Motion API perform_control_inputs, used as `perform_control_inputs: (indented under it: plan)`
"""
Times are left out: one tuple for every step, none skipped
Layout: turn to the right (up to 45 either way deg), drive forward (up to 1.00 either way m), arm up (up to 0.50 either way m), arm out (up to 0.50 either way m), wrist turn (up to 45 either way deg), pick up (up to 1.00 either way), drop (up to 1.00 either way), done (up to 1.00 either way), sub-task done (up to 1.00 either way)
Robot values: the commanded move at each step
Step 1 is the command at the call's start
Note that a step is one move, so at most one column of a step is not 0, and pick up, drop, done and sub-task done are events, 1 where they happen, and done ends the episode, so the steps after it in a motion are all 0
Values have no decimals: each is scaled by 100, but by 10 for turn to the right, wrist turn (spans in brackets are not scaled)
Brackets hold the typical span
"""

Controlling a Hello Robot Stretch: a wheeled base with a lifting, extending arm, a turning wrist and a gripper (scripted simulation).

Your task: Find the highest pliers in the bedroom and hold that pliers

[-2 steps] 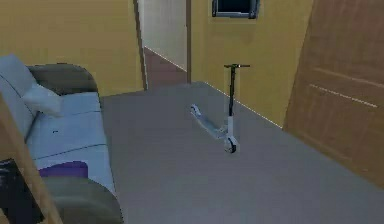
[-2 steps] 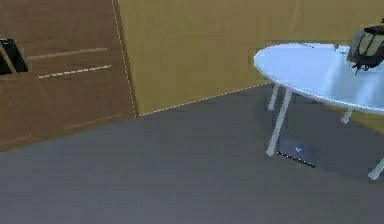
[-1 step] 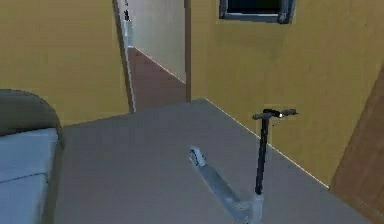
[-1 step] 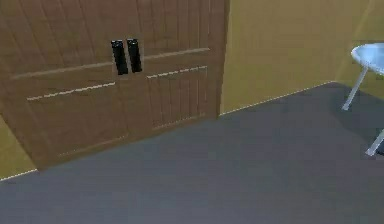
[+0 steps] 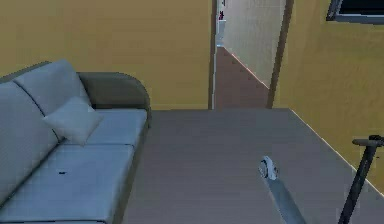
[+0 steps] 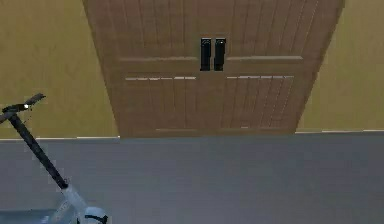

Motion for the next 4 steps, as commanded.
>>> perform_control_inputs:
  plan:
    - [0, 100, 0, 0, 0, 0, 0, 0, 0]
    - [0, 75, 0, 0, 0, 0, 0, 0, 0]
    - [450, 0, 0, 0, 0, 0, 0, 0, 0]
    - [30, 0, 0, 0, 0, 0, 0, 0, 0]
